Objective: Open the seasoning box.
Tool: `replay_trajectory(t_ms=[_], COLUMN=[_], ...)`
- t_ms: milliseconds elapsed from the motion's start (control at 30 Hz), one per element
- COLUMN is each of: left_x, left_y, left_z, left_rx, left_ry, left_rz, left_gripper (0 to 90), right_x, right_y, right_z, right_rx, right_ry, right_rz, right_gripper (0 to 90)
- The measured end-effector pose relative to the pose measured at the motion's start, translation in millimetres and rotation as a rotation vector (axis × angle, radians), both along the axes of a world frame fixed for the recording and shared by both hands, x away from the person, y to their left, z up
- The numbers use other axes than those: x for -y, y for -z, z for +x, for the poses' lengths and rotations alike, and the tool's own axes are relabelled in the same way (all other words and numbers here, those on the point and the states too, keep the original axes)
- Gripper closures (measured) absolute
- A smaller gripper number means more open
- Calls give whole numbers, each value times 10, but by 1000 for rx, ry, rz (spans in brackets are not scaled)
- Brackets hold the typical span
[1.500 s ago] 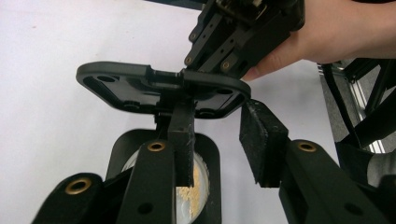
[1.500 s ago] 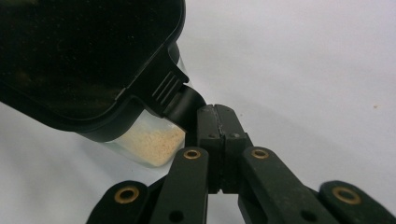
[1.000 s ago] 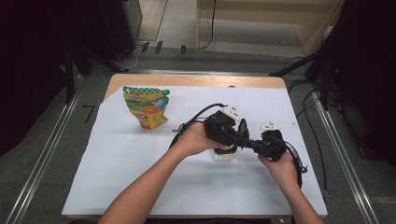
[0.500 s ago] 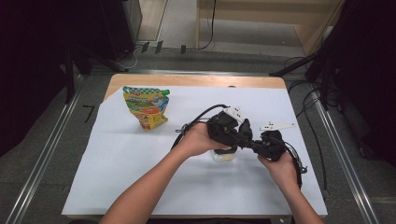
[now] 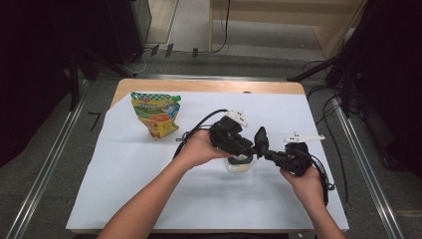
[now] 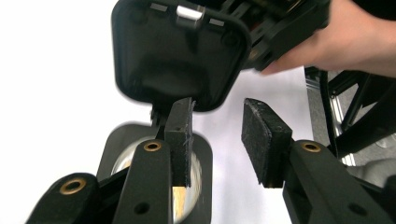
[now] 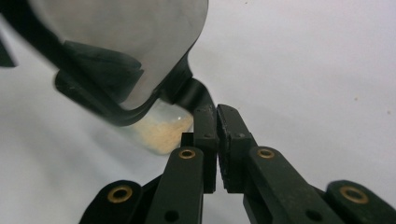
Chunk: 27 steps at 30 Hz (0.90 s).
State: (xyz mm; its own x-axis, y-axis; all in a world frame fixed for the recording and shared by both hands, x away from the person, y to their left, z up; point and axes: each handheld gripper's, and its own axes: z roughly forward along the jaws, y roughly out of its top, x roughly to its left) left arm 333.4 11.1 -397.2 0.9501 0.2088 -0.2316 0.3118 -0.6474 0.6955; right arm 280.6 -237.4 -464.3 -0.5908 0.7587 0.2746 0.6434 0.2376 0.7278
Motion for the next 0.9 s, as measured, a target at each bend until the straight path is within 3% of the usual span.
replay_trajectory(t_ms=[167,300,400,533,600,900], left_x=[-190,-335,-444,-595,-651,-835], left_y=[5,1,-2,29,42,30], left_z=[11,13,18,64,60,18], left_rx=[-18,-2,1,-66,-75,-49], left_ry=[-31,-59,-115,-123,-130,-160], left_rz=[-29,-39,-27,-58,-58,-54], left_gripper=[634,644,641,589,565,455], right_x=[-16,-78,-122,-191,-240,-478], right_y=[-65,-102,-113,-136,-145,-153], right_z=[-143,-249,-328,-448,-505,-573], right_rx=[-4,-2,-2,-13,-14,-21], right_ry=[-12,-30,-43,-61,-77,-161], right_rz=[7,2,2,8,4,11], right_gripper=[866,833,800,754,742,645])
